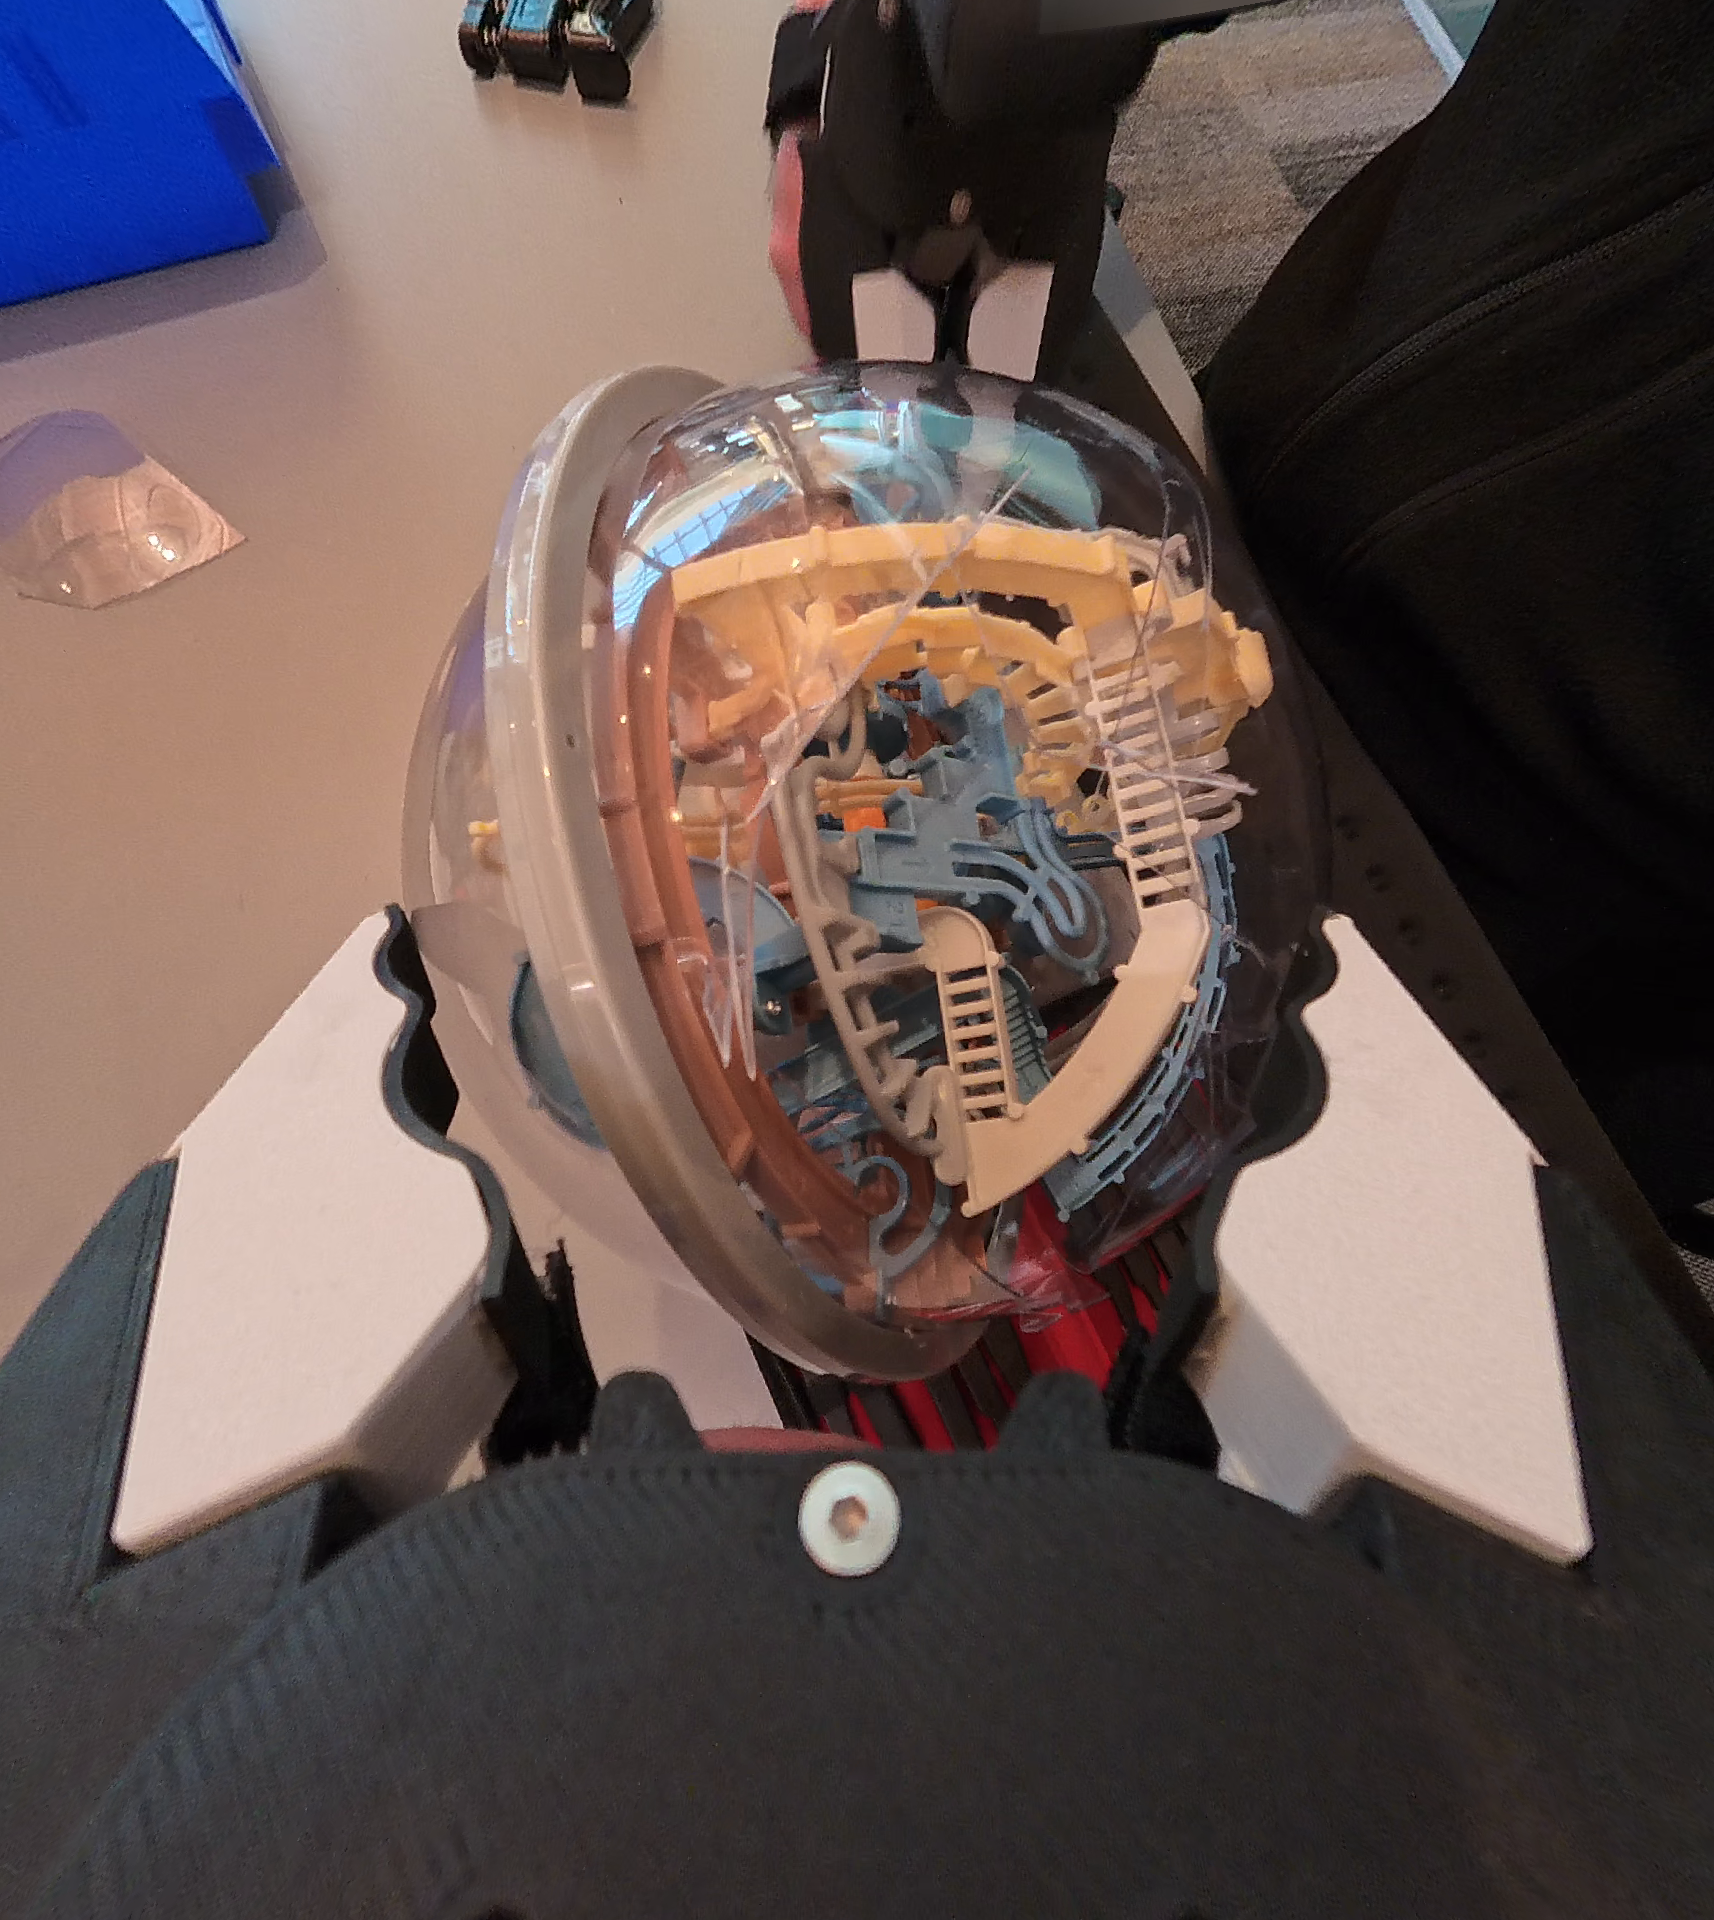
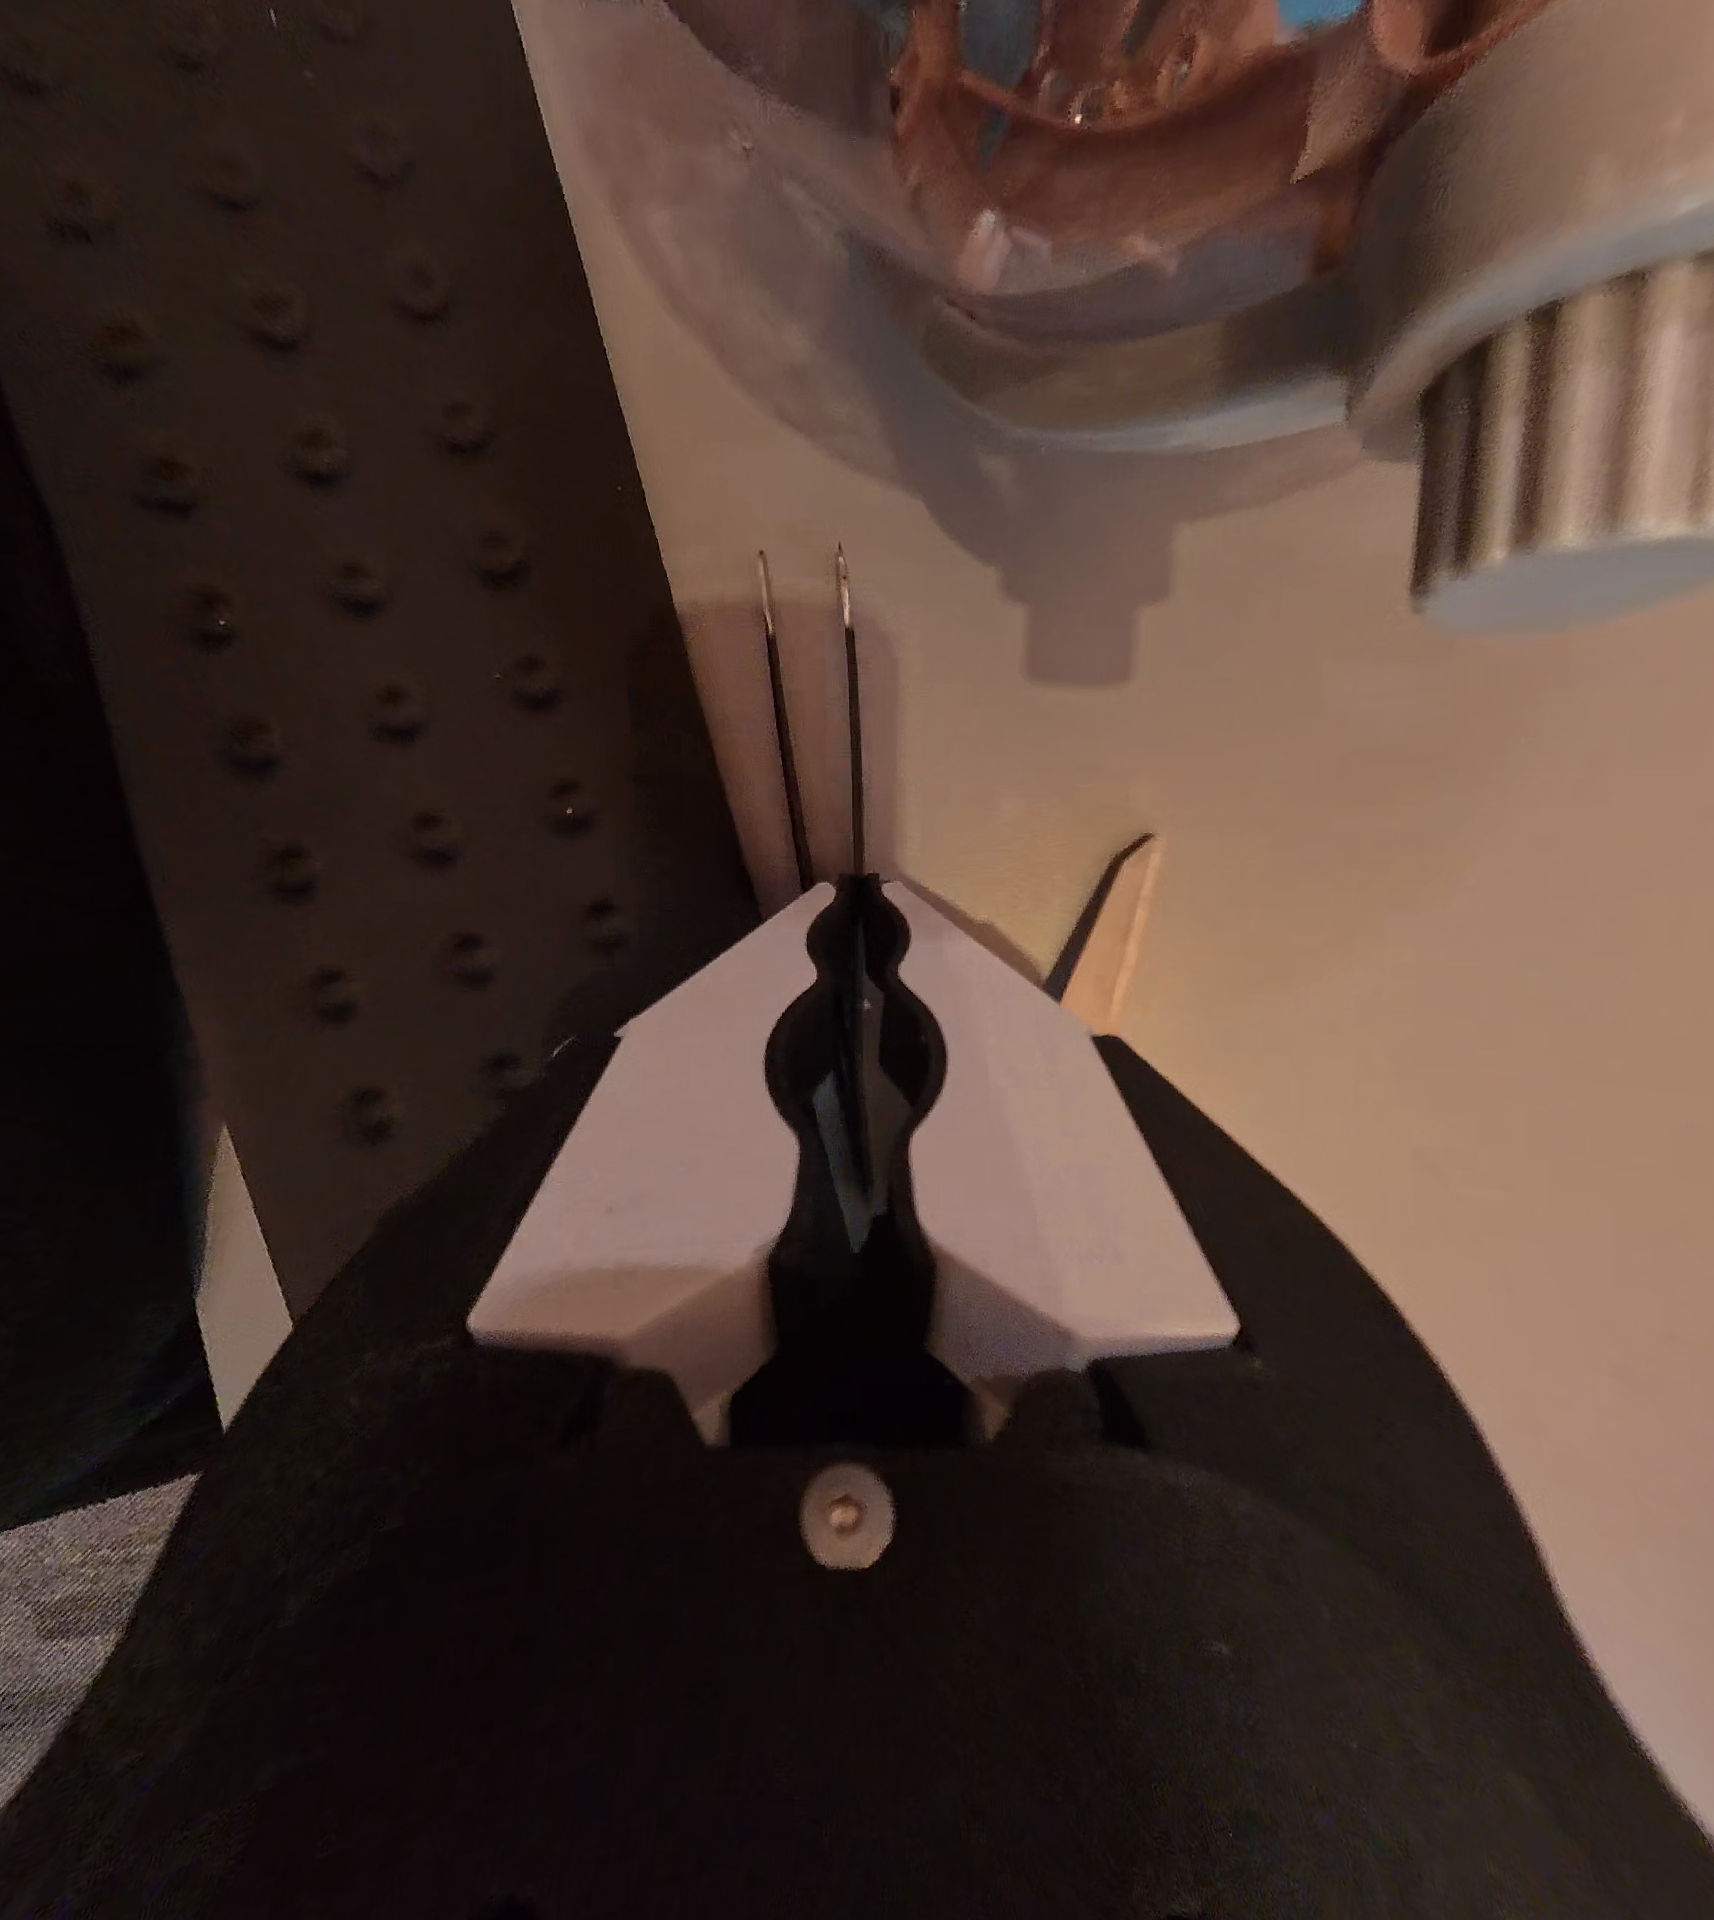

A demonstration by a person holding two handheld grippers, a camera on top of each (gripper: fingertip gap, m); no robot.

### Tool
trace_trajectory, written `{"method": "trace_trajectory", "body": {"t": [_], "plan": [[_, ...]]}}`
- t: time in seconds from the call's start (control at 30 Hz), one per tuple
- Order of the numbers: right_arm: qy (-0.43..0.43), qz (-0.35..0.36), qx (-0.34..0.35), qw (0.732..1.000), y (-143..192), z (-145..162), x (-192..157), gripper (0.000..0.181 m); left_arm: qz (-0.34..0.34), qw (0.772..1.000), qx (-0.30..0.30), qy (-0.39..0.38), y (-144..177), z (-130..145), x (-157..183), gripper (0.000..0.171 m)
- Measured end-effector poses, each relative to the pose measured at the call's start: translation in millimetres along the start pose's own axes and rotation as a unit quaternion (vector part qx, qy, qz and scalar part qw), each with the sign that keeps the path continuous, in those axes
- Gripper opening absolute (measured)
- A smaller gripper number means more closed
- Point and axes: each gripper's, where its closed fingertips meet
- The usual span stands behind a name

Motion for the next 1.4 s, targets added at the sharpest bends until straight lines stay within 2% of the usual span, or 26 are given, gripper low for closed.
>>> {"method": "trace_trajectory", "body": {"t": [0.2,0.3,0.4,0.67,0.83,1.07,1.4], "plan": [[-0.049,0.026,0.092,0.994,43,-7,10,0.0,-0.004,1.0,0.005,0.011,-1,-1,1,0.156],[-0.055,0.06,0.107,0.991,62,-6,20,0.0,-0.006,1.0,0.006,0.002,-4,-6,2,0.155],[-0.082,0.058,0.127,0.987,75,-10,24,0.0,-0.008,1.0,0.004,-0.002,-8,-10,4,0.155],[-0.135,0.048,0.125,0.982,76,-2,24,0.0,-0.04,0.999,-0.007,-0.009,-15,-19,10,0.154],[-0.163,0.009,0.114,0.98,70,8,18,0.0,-0.059,0.998,-0.017,-0.011,-19,-23,19,0.155],[-0.17,-0.014,0.096,0.981,63,8,14,0.0,-0.088,0.996,-0.027,-0.014,-21,-25,28,0.155],[-0.128,0.024,0.078,0.988,60,4,15,0.0,-0.105,0.993,-0.042,-0.018,-23,-26,30,0.156]]}}
Point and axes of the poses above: each gripper's, where its closed fingertips meet, y back along the fingers, z out of its underside, x = y × z across the jaws, and after that the axes turned 2 degrees about -z, right-handed
